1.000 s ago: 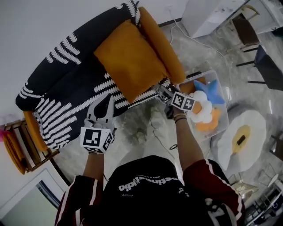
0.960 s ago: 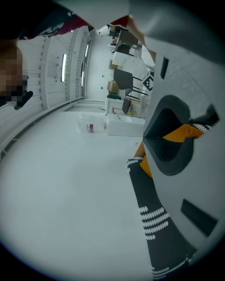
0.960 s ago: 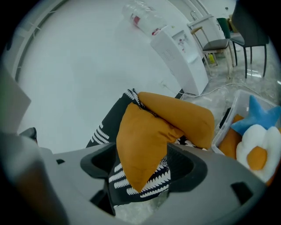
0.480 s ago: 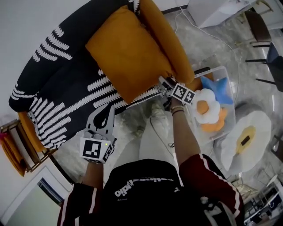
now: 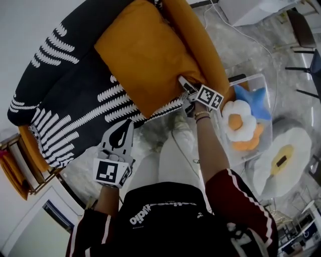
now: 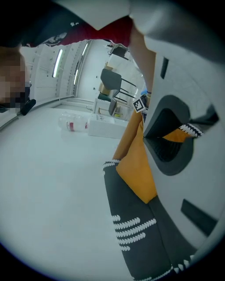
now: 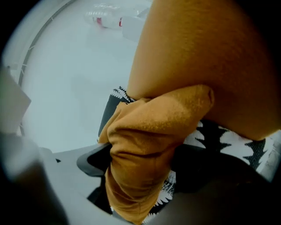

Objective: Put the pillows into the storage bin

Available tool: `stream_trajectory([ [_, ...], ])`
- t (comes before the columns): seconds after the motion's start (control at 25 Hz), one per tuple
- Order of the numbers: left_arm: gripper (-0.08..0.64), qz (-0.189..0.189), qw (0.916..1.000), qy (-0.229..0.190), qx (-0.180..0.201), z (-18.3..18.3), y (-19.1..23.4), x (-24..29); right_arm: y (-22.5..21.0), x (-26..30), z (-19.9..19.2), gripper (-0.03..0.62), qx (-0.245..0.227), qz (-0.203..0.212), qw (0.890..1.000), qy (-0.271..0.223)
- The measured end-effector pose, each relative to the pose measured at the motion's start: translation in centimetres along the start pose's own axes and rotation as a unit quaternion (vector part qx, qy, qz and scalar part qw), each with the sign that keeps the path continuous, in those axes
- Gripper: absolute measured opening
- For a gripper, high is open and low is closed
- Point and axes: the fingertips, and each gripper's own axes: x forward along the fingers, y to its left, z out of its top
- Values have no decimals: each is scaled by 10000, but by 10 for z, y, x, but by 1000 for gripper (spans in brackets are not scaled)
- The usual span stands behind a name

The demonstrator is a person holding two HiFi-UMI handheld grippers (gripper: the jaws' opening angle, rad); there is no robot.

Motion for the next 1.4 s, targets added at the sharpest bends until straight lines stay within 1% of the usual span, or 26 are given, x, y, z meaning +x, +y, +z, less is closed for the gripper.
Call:
stream_trajectory([
  [0.16,5,120,9999,-57,-64,8,8,-3,7,0,4,389,-188,-82,9997,102],
  [0.28,5,151,9997,-165,-90,20,10,-10,18,-6,4,303,-537,-227,9981,223],
  [0.4,5,137,9995,-252,-124,34,9,-23,38,-10,1,236,-852,-371,9950,358],
  [0.6,5,191,9985,-487,-129,62,5,-55,83,-23,-2,165,-1182,-466,9911,409],
  [0.84,5,431,9953,-857,-164,97,6,-107,150,-45,2,129,-1463,-374,9876,420],
  [1.0,5,652,9911,-1160,-51,115,7,-146,196,-58,11,115,-1658,-226,9852,358],
  [1.16,5,892,9859,-1418,-45,124,11,-187,244,-75,13,106,-1971,-57,9799,311],
  [1.4,5,1133,9790,-1694,-38,123,11,-236,292,-113,0,95,-2360,12,9715,216],
])
